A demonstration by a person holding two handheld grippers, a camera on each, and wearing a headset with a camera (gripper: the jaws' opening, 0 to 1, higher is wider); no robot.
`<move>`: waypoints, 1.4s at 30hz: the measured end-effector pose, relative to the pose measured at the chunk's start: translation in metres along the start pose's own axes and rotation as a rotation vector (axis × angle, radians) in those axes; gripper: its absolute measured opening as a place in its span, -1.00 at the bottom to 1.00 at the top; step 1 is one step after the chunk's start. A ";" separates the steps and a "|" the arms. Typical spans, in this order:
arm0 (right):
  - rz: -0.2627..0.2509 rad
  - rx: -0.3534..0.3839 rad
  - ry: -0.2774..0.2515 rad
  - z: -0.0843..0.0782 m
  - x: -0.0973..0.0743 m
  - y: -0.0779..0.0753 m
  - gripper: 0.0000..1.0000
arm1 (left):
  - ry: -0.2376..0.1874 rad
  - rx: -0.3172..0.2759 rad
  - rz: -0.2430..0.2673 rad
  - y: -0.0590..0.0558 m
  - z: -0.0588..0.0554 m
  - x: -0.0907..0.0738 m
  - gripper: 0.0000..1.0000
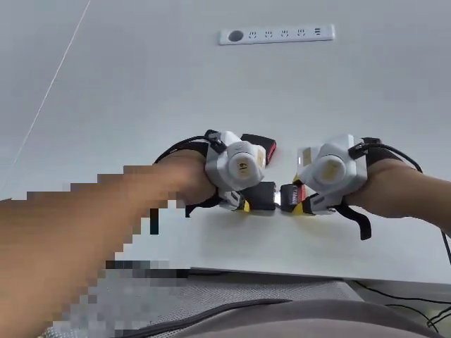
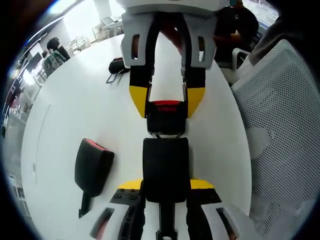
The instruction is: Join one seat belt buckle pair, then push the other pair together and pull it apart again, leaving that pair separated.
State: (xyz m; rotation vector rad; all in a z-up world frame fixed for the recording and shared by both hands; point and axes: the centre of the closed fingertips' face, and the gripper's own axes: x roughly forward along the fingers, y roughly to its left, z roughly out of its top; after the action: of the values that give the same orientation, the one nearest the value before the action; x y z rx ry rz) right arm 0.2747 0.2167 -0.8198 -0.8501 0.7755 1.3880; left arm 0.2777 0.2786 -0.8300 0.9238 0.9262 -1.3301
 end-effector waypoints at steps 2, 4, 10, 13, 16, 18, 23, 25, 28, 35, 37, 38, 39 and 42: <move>0.000 0.010 -0.005 0.001 0.000 0.000 -0.47 | 0.000 0.002 -0.001 0.000 0.000 0.000 -0.37; -0.001 0.014 -0.001 0.000 0.001 0.001 -0.47 | 0.002 0.001 -0.003 0.000 -0.002 -0.001 -0.37; 0.000 0.013 -0.007 -0.001 0.001 0.001 -0.46 | -0.002 -0.007 -0.004 0.000 -0.001 -0.001 -0.36; 0.004 0.008 -0.012 -0.002 0.000 0.001 -0.45 | -0.003 -0.025 -0.002 0.002 -0.002 -0.001 -0.36; 0.007 0.011 -0.033 -0.004 0.000 0.000 -0.45 | -0.040 -0.043 0.004 0.003 -0.003 -0.002 -0.37; 0.006 0.010 -0.042 -0.003 -0.001 0.001 -0.45 | -0.051 -0.047 0.008 0.002 -0.003 -0.003 -0.37; 0.010 0.014 -0.047 -0.002 -0.001 0.001 -0.45 | -0.038 -0.038 0.000 0.002 -0.002 -0.002 -0.37; 0.011 0.011 -0.049 -0.002 -0.001 0.001 -0.44 | -0.037 -0.035 -0.003 0.002 -0.002 -0.002 -0.37; 0.012 0.011 -0.051 -0.002 -0.001 0.000 -0.44 | -0.038 -0.033 -0.004 0.002 -0.002 -0.002 -0.37; 0.013 0.014 -0.066 -0.002 -0.002 0.000 -0.42 | -0.038 -0.032 -0.004 0.002 0.000 -0.001 -0.35; 0.017 0.010 -0.071 -0.002 -0.002 0.000 -0.41 | -0.035 -0.022 -0.001 0.002 0.000 -0.001 -0.34; 0.018 0.009 -0.071 -0.002 -0.002 0.000 -0.40 | -0.036 -0.019 -0.001 0.002 -0.001 -0.002 -0.34; 0.023 0.027 -0.069 -0.001 -0.002 0.000 -0.40 | -0.039 -0.021 0.001 0.002 -0.001 -0.002 -0.34; 0.025 0.014 -0.073 -0.001 -0.001 0.000 -0.38 | -0.037 -0.030 0.003 0.002 -0.002 -0.002 -0.33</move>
State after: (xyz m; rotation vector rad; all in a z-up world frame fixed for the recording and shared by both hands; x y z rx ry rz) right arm 0.2750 0.2158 -0.8191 -0.7773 0.7412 1.4264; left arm 0.2796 0.2810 -0.8288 0.8746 0.9141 -1.3231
